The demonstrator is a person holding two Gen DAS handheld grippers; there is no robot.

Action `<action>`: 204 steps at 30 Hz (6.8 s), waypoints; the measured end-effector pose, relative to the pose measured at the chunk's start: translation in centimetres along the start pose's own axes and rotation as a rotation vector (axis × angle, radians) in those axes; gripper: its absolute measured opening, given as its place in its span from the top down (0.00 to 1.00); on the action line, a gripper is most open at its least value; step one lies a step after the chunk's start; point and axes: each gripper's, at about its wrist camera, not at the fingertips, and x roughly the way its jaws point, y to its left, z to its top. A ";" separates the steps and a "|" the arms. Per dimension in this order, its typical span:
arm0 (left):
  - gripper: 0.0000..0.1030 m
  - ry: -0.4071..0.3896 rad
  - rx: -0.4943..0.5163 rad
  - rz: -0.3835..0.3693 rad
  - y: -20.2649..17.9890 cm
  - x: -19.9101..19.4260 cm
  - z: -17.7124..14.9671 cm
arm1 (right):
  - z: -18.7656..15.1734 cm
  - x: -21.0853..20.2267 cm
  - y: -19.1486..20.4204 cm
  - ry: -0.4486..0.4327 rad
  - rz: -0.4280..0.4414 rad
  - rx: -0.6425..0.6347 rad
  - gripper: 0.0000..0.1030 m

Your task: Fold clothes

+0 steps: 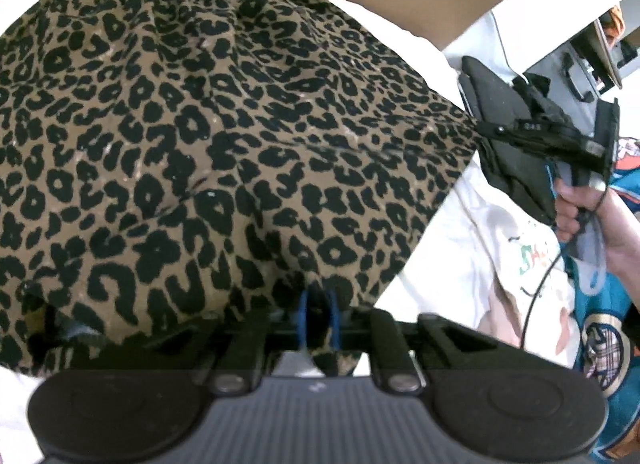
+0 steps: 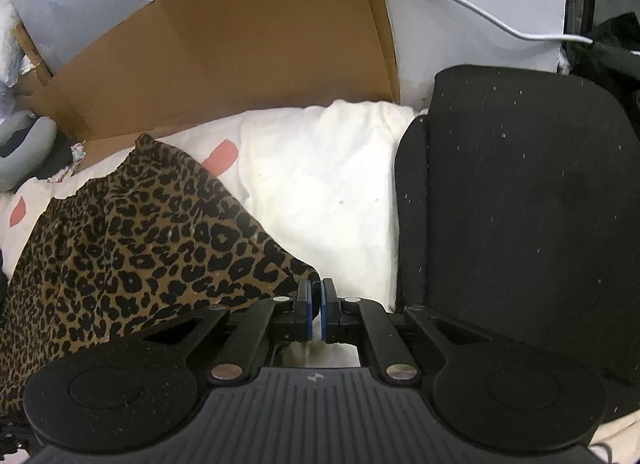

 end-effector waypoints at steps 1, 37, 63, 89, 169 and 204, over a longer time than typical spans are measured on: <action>0.80 0.008 0.004 -0.003 0.1 0.0 -0.3 | 0.0 0.1 0.1 0.001 -0.004 -0.003 0.98; 0.66 0.078 0.009 -0.152 -0.6 -1.3 -2.8 | -0.1 0.4 0.2 0.009 -0.052 -0.034 0.96; 0.56 -0.018 -0.010 -0.014 3.4 -4.7 -3.2 | -3.2 -4.1 7.5 0.042 0.133 -0.071 0.94; 0.96 -0.136 0.147 -0.078 0.2 -5.1 -4.2 | -11.1 -3.6 18.8 0.399 0.606 -0.057 0.73; 0.93 -0.356 -0.412 0.380 23.6 -11.7 -5.3 | -16.3 2.3 17.3 0.549 0.534 0.143 0.93; 0.85 -0.364 -0.423 0.492 22.3 -14.1 -3.6 | -14.8 1.7 21.0 0.624 0.554 0.034 0.78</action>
